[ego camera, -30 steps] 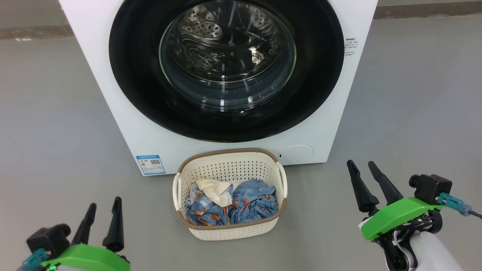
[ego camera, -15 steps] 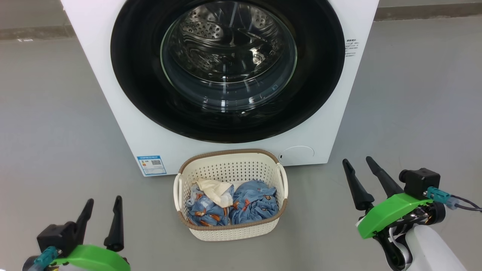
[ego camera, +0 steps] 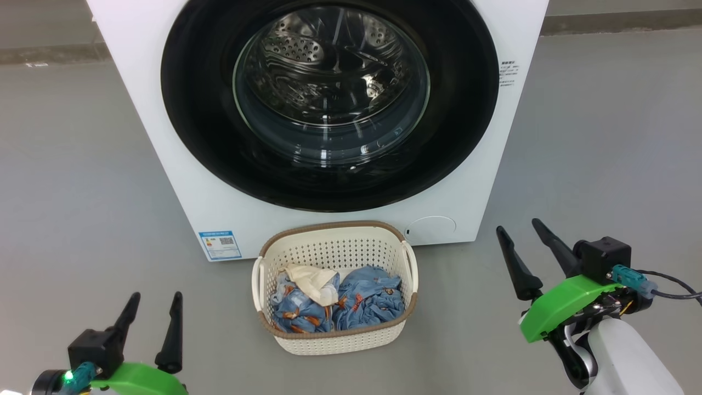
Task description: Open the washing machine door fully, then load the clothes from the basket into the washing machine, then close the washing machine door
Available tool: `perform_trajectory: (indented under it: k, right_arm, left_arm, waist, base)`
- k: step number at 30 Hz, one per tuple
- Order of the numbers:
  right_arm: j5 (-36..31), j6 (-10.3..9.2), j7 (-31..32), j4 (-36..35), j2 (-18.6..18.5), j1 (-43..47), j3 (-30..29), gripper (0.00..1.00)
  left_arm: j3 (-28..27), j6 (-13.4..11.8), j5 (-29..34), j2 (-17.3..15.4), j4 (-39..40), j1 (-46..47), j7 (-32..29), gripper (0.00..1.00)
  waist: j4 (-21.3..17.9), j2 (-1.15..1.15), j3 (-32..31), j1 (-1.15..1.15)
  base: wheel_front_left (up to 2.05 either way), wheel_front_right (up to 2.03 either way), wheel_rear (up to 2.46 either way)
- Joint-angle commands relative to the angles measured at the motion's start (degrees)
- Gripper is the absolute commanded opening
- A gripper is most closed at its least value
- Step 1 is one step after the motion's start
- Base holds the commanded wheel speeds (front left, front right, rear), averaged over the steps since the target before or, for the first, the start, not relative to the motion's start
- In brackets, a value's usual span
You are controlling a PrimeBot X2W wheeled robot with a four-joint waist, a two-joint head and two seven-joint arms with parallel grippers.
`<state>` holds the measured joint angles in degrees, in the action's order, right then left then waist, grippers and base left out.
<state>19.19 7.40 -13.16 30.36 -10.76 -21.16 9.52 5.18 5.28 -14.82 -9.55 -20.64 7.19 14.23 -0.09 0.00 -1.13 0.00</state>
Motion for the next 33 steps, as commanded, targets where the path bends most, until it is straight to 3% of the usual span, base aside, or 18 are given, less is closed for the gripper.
perform_trajectory:
  k: [1,22,33]
  right_arm:
    - [-1.1,0.09,-0.6,-1.1,0.2,-1.4,0.4,1.00]
    - [-4.7,0.09,-0.2,-1.5,1.8,0.1,-3.4,1.00]
    - [-5.5,0.09,0.1,-1.6,2.4,-0.1,-4.2,1.00]
  left_arm:
    - [-1.9,-0.4,0.4,-1.5,0.9,3.0,0.8,1.00]
    - [-3.1,-4.2,-0.2,-1.6,0.8,2.3,0.3,1.00]
    - [-2.9,-4.7,-0.6,-2.0,0.5,2.6,0.0,1.00]
  waist:
    - [-0.1,0.00,-0.1,0.00]
    - [0.1,0.00,-0.5,0.00]
    - [-0.1,0.00,-0.3,0.00]
  base:
    - [0.00,0.00,0.00]
    - [0.00,0.00,0.00]
    - [0.00,0.00,0.00]
